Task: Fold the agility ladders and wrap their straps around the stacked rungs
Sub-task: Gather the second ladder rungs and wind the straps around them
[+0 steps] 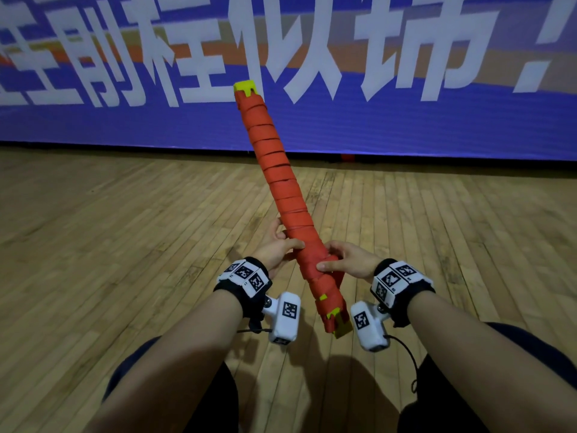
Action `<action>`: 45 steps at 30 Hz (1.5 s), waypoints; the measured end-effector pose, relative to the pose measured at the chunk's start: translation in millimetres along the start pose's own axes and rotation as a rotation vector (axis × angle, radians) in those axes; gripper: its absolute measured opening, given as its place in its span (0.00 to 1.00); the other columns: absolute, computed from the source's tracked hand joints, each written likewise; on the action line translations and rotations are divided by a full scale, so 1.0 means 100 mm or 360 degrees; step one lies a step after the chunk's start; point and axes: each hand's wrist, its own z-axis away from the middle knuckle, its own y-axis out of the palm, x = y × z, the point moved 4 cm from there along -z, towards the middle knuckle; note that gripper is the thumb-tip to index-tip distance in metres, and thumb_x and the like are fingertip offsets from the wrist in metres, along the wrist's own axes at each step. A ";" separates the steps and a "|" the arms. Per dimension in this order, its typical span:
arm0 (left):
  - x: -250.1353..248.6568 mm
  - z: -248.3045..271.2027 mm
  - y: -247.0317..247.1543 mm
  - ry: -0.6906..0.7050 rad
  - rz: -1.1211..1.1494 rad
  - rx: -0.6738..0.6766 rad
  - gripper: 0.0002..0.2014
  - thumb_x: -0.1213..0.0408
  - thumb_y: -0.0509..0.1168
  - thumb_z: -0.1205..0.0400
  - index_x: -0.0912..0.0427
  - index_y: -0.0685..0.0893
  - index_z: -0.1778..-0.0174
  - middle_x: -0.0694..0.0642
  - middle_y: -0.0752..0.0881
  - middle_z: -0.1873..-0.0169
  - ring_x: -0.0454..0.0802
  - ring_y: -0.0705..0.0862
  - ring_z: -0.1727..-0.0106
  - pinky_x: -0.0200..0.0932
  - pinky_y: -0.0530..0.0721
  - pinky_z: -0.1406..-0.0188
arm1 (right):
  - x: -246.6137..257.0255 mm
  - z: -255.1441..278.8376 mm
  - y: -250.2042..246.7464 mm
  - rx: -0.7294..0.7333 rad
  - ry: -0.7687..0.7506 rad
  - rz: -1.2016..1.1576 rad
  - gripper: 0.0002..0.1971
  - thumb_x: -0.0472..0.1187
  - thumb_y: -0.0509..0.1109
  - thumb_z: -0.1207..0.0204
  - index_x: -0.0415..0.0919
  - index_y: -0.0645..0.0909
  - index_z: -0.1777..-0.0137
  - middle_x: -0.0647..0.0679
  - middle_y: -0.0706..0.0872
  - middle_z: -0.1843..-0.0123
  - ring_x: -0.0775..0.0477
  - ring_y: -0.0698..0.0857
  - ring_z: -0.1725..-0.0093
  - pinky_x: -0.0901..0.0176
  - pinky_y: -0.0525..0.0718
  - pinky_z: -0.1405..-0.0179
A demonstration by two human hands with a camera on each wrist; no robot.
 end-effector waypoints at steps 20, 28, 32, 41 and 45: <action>-0.06 0.01 -0.10 0.0015 -0.0176 -0.0006 0.34 0.72 0.74 0.25 0.53 0.70 0.24 0.52 0.85 0.45 0.44 0.86 0.51 0.39 0.86 0.65 | 0.02 0.04 -0.05 0.0219 0.0027 -0.0258 0.15 0.33 0.69 0.23 0.36 0.78 0.36 0.47 0.86 0.43 0.55 0.84 0.44 0.69 0.78 0.41; -0.06 -0.01 -0.03 0.0084 -0.0197 -0.0197 0.36 0.70 0.77 0.29 0.58 0.64 0.29 0.61 0.84 0.44 0.49 0.86 0.51 0.43 0.86 0.62 | 0.07 0.02 0.05 0.0031 -0.0076 -0.0257 0.06 0.35 0.71 0.23 0.40 0.76 0.50 0.45 0.83 0.52 0.49 0.83 0.51 0.61 0.80 0.49; -0.03 -0.02 -0.01 0.0061 -0.0347 -0.0181 0.37 0.67 0.80 0.31 0.54 0.63 0.34 0.58 0.84 0.45 0.49 0.85 0.51 0.43 0.86 0.61 | 0.05 0.01 0.09 -0.0014 -0.0080 -0.0144 0.08 0.37 0.72 0.23 0.43 0.74 0.53 0.46 0.83 0.54 0.47 0.82 0.51 0.50 0.79 0.43; -0.06 -0.01 -0.05 0.0010 -0.0241 -0.0190 0.36 0.73 0.78 0.30 0.54 0.65 0.32 0.53 0.79 0.46 0.50 0.83 0.49 0.51 0.88 0.57 | 0.05 -0.01 0.04 -0.0083 -0.0124 -0.0151 0.10 0.32 0.74 0.27 0.42 0.75 0.56 0.49 0.83 0.58 0.52 0.82 0.57 0.59 0.80 0.49; -0.05 0.00 -0.09 -0.0001 -0.0127 -0.0167 0.39 0.74 0.77 0.29 0.54 0.66 0.26 0.55 0.76 0.33 0.53 0.81 0.39 0.47 0.86 0.57 | 0.07 0.00 0.00 -0.0062 -0.0150 -0.0208 0.08 0.30 0.72 0.26 0.42 0.78 0.54 0.49 0.84 0.56 0.57 0.83 0.56 0.72 0.79 0.55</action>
